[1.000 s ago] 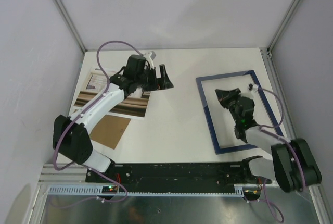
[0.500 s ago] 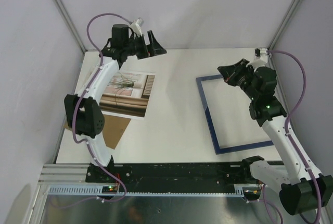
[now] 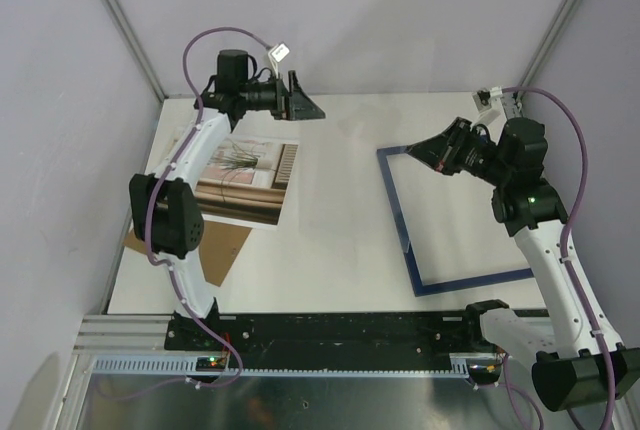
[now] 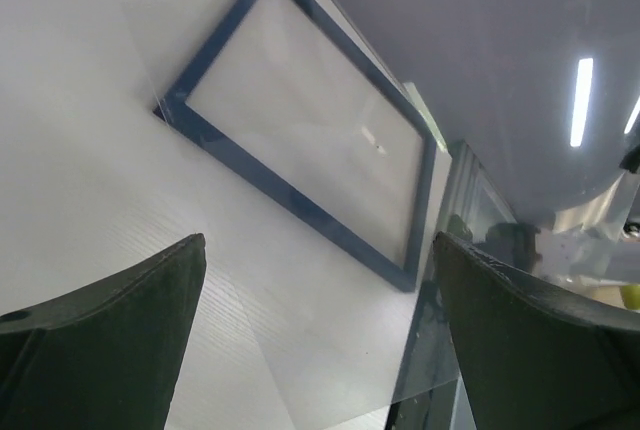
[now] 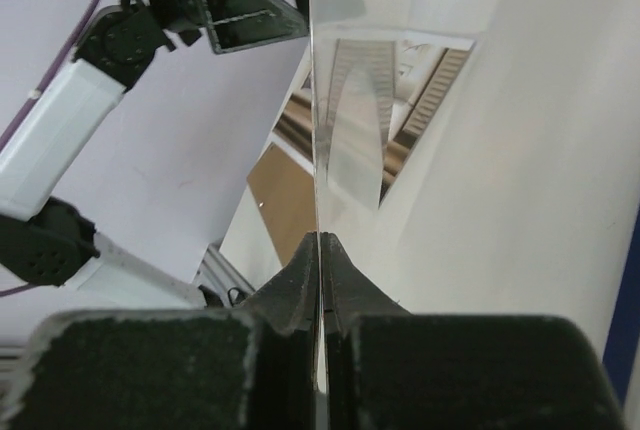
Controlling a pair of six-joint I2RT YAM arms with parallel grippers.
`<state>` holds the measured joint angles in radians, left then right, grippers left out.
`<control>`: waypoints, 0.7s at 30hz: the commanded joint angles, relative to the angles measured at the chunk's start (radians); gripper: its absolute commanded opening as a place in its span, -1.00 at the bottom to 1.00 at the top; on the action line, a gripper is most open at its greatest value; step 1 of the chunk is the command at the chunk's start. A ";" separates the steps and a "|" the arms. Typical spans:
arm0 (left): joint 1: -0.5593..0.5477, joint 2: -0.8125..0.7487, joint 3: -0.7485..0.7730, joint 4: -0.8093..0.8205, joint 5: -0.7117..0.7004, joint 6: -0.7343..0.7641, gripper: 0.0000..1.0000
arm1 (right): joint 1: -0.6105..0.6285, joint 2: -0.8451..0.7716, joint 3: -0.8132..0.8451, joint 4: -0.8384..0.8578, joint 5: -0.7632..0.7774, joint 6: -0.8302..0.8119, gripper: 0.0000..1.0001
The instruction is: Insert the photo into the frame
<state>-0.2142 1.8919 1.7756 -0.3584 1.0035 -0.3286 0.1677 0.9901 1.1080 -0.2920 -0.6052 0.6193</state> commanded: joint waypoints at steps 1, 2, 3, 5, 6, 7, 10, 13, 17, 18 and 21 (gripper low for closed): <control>0.008 -0.065 -0.078 0.034 0.100 0.063 0.99 | -0.009 -0.013 0.050 0.024 -0.130 0.047 -1.00; 0.008 -0.078 -0.091 0.038 0.105 0.068 0.99 | -0.010 -0.013 0.051 0.031 -0.139 0.057 -1.00; 0.008 -0.088 -0.105 0.040 0.105 0.076 0.99 | -0.011 -0.014 0.051 0.036 -0.150 0.068 -1.00; 0.010 -0.110 -0.129 0.042 0.093 0.096 0.99 | -0.016 -0.015 0.052 0.051 -0.169 0.080 -1.00; 0.011 -0.123 -0.141 0.042 0.086 0.106 0.99 | -0.020 -0.015 0.055 0.053 -0.179 0.084 -1.00; 0.014 -0.136 -0.157 0.043 0.082 0.121 0.99 | -0.023 -0.014 0.056 0.054 -0.187 0.087 -1.00; 0.016 -0.166 -0.189 0.047 0.085 0.146 0.99 | -0.030 -0.013 0.058 0.060 -0.205 0.094 -1.00; 0.016 -0.174 -0.201 0.054 0.107 0.134 0.99 | -0.032 -0.013 0.058 0.075 -0.217 0.103 -1.00; 0.014 -0.170 -0.214 0.093 0.143 0.050 0.99 | -0.038 -0.008 0.059 0.122 -0.245 0.121 -1.00; 0.012 -0.172 -0.222 0.106 0.148 0.025 0.99 | -0.045 -0.007 0.059 0.128 -0.255 0.122 -1.00; 0.009 -0.190 -0.265 0.132 0.135 -0.036 0.99 | -0.066 -0.002 0.059 0.158 -0.288 0.134 -1.00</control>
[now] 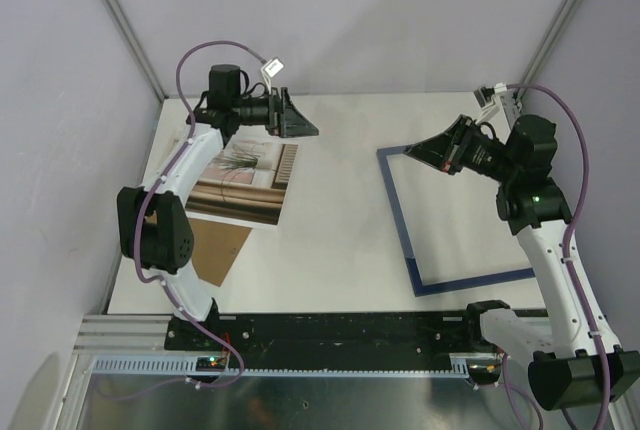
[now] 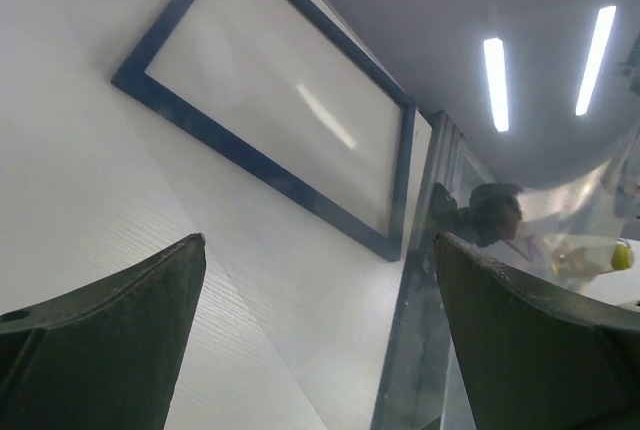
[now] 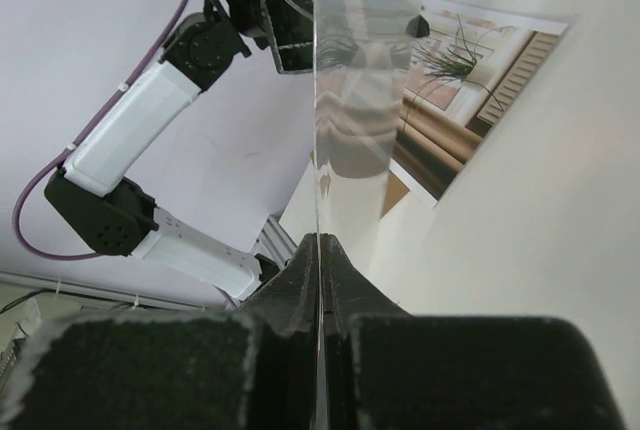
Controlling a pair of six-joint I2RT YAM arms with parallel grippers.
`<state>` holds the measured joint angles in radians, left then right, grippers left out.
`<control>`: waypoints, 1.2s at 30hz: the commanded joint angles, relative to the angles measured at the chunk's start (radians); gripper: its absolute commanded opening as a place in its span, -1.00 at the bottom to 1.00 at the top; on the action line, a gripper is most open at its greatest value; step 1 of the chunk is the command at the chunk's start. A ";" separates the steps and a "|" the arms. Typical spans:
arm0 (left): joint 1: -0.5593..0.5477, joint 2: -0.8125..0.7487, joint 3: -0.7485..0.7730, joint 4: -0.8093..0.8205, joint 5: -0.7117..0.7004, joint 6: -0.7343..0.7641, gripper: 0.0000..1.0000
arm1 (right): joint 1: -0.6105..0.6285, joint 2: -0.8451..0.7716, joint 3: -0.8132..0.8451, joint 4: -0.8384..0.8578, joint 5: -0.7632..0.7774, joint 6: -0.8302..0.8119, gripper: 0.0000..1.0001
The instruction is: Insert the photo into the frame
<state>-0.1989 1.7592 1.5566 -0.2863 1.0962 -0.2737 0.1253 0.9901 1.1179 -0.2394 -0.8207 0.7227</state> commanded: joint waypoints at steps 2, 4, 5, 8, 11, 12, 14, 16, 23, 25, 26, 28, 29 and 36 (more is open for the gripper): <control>-0.006 -0.075 -0.067 0.066 0.033 -0.106 0.99 | -0.033 0.000 0.049 0.131 -0.094 0.048 -1.00; -0.002 -0.094 -0.078 0.071 0.018 -0.118 0.99 | -0.037 -0.001 0.049 0.152 -0.112 0.066 -1.00; -0.001 -0.103 -0.081 0.073 0.019 -0.123 0.99 | -0.041 -0.002 0.049 0.161 -0.120 0.074 -1.00; -0.001 -0.126 -0.089 0.080 0.026 -0.138 0.99 | -0.053 0.003 0.049 0.182 -0.138 0.090 -1.00; -0.003 -0.158 -0.106 0.092 0.037 -0.158 0.99 | -0.062 0.010 0.049 0.194 -0.150 0.096 -1.00; -0.003 -0.171 -0.113 0.101 0.042 -0.168 0.99 | -0.064 0.014 0.049 0.201 -0.153 0.098 -1.00; -0.008 -0.200 -0.134 0.121 0.057 -0.193 0.99 | -0.066 0.024 0.049 0.219 -0.158 0.103 -1.00; -0.022 -0.230 -0.158 0.144 0.062 -0.222 0.99 | -0.068 0.039 0.049 0.247 -0.167 0.107 -1.00; -0.058 -0.346 -0.247 0.201 0.056 -0.326 0.95 | -0.129 0.076 0.049 0.283 -0.201 0.083 -1.00; -0.059 -0.378 -0.270 0.211 0.054 -0.351 0.91 | -0.148 0.087 0.049 0.276 -0.207 0.068 -1.00; -0.060 -0.391 -0.281 0.216 0.053 -0.364 0.88 | -0.151 0.096 0.049 0.274 -0.210 0.062 -1.00; -0.059 -0.417 -0.297 0.225 0.053 -0.386 0.81 | -0.154 0.110 0.049 0.263 -0.212 0.045 -1.00; -0.058 -0.431 -0.303 0.228 0.052 -0.394 0.78 | -0.158 0.116 0.049 0.258 -0.212 0.034 -1.00; -0.057 -0.490 -0.326 0.244 0.037 -0.448 0.65 | -0.168 0.147 0.038 0.259 -0.201 0.027 -1.00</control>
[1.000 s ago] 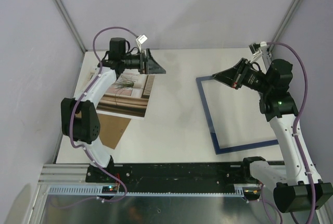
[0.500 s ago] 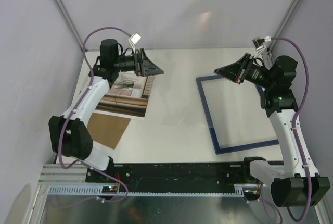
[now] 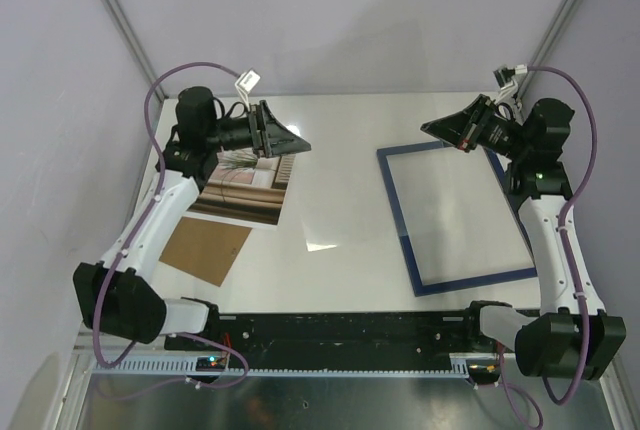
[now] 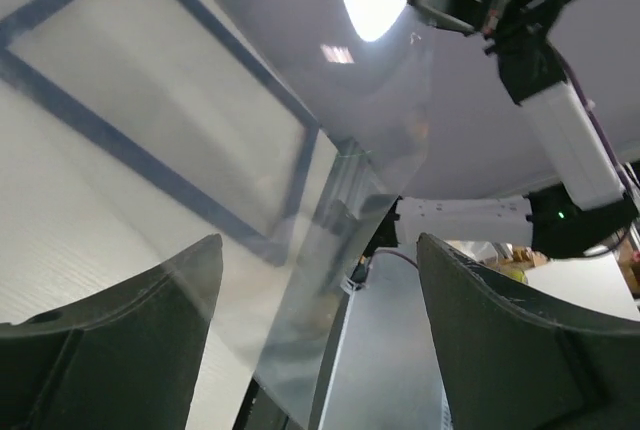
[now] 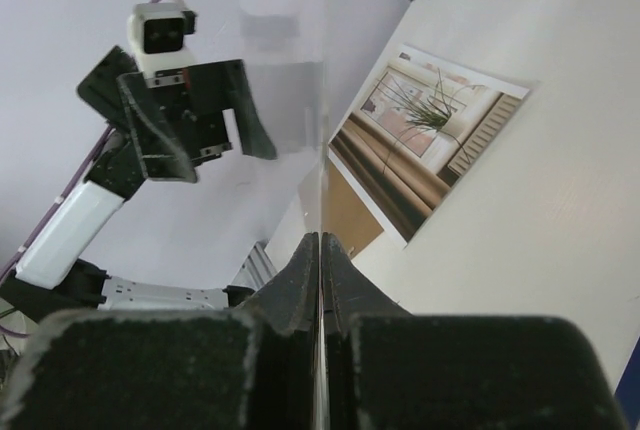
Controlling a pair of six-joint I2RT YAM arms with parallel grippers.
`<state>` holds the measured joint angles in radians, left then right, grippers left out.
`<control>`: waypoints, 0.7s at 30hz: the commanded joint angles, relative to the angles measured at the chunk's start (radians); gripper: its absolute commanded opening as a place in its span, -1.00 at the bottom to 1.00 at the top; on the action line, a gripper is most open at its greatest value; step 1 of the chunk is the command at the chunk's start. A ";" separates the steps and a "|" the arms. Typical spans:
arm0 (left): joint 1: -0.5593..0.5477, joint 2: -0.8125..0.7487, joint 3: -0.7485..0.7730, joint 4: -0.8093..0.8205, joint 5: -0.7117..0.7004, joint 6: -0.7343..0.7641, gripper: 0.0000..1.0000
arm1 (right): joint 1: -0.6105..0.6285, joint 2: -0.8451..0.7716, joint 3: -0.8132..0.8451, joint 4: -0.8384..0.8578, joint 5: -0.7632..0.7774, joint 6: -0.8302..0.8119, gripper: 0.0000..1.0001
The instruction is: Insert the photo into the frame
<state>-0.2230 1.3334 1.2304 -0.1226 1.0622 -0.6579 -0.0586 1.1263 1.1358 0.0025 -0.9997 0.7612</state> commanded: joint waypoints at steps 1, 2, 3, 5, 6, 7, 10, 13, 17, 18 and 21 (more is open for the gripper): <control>-0.033 -0.067 -0.001 0.082 0.067 -0.070 0.63 | 0.016 0.011 0.015 0.028 -0.017 0.000 -1.00; -0.033 -0.067 -0.002 0.085 0.066 -0.077 0.60 | 0.016 0.012 0.009 0.039 -0.012 0.008 -1.00; -0.033 -0.068 -0.003 0.089 0.062 -0.084 0.57 | 0.016 0.012 0.002 0.049 -0.007 0.017 -1.00; -0.034 -0.072 -0.006 0.102 0.056 -0.101 0.52 | 0.016 0.011 -0.012 0.068 0.002 0.033 -1.00; -0.034 -0.072 -0.009 0.109 0.053 -0.109 0.49 | 0.016 0.011 -0.018 0.073 0.009 0.036 -1.00; -0.033 -0.073 -0.010 0.113 0.051 -0.119 0.47 | 0.017 0.008 -0.024 0.077 0.012 0.041 -1.00; -0.033 -0.071 -0.017 0.131 0.046 -0.138 0.38 | 0.017 0.005 -0.040 0.090 0.025 0.048 -1.00; -0.032 -0.068 -0.029 0.150 0.035 -0.156 0.28 | 0.015 0.000 -0.045 0.070 0.045 0.036 -1.00; -0.028 -0.069 -0.037 0.160 0.018 -0.172 0.16 | 0.010 -0.018 -0.071 0.063 0.083 0.034 -1.00; -0.028 -0.068 -0.038 0.162 0.014 -0.175 0.12 | 0.009 -0.022 -0.083 0.072 0.090 0.044 -1.00; -0.026 -0.062 -0.037 0.172 0.007 -0.188 0.00 | 0.008 -0.037 -0.110 0.120 0.104 0.081 -1.00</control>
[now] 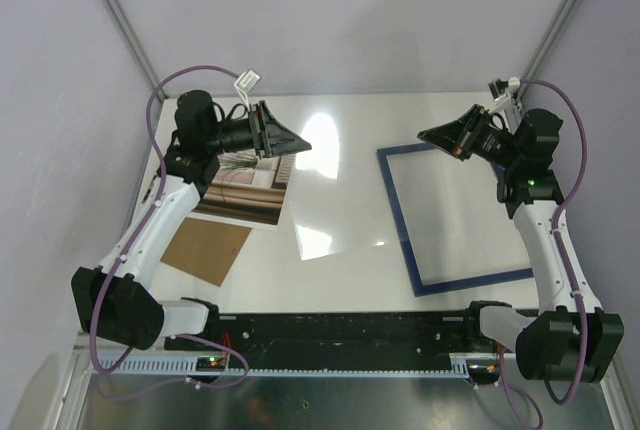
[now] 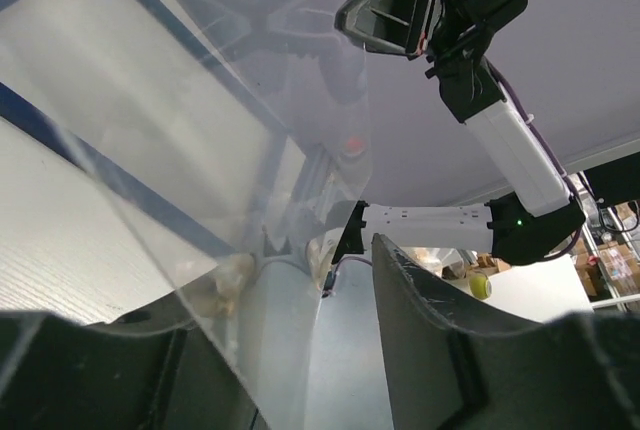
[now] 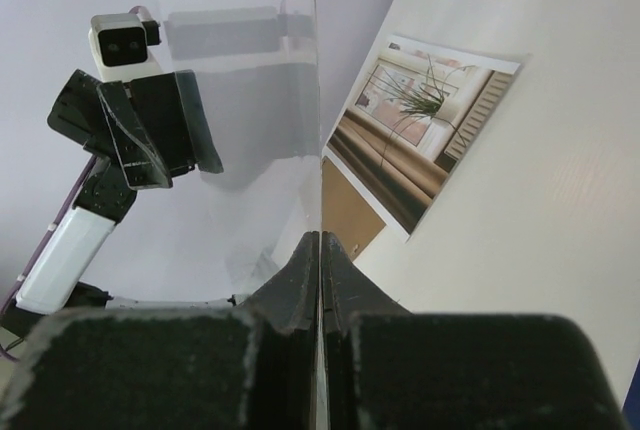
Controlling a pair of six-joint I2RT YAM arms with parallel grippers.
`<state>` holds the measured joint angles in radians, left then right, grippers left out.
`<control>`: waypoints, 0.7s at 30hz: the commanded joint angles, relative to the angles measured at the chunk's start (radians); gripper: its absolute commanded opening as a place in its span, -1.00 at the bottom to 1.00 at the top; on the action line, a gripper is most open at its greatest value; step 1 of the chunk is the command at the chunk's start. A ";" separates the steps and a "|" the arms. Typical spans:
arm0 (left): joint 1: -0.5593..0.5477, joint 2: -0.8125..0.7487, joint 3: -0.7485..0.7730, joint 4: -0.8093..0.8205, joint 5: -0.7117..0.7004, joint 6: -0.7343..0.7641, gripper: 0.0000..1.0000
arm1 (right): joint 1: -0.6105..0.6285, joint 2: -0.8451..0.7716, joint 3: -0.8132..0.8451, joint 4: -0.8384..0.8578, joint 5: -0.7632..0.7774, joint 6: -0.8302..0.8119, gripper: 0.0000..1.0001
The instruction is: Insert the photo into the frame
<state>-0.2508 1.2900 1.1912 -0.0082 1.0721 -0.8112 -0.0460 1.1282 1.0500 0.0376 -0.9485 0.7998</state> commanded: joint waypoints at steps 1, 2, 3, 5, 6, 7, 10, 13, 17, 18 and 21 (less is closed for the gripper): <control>0.001 -0.018 0.002 0.061 -0.007 -0.041 -0.06 | -0.005 -0.042 -0.033 0.094 0.059 0.052 -1.00; 0.001 -0.016 0.002 0.066 -0.009 -0.046 -0.11 | -0.005 -0.046 -0.039 0.099 0.064 0.056 -1.00; 0.001 -0.015 0.001 0.069 -0.012 -0.052 -0.15 | -0.005 -0.049 -0.044 0.102 0.071 0.058 -1.00; 0.002 -0.013 0.001 0.083 -0.015 -0.064 -0.25 | -0.005 -0.052 -0.056 0.112 0.076 0.064 -1.00; 0.001 -0.010 0.000 0.095 -0.012 -0.072 -0.29 | -0.005 -0.053 -0.064 0.123 0.074 0.069 -1.00; 0.001 -0.010 -0.001 0.107 -0.011 -0.085 -0.35 | -0.005 -0.051 -0.070 0.133 0.073 0.077 -1.00; 0.001 0.001 -0.004 0.147 0.002 -0.108 -0.58 | -0.005 -0.048 -0.080 0.157 0.070 0.089 -1.00; 0.001 0.005 -0.005 0.155 0.004 -0.109 -0.91 | -0.005 -0.042 -0.081 0.177 0.066 0.095 -1.00; 0.003 0.012 -0.002 0.155 -0.007 -0.096 -0.99 | -0.007 -0.036 -0.080 0.189 0.072 0.089 -0.77; 0.007 0.014 0.001 0.155 -0.011 -0.094 -0.99 | -0.009 -0.035 -0.078 0.170 0.080 0.074 -0.64; 0.033 0.023 0.021 0.141 -0.017 -0.083 -0.99 | -0.019 -0.035 -0.063 0.044 0.130 -0.009 -0.07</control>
<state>-0.2417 1.3094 1.1893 0.0959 1.0496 -0.8986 -0.0536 1.1000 0.9627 0.1528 -0.8825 0.8722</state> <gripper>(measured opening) 0.011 0.333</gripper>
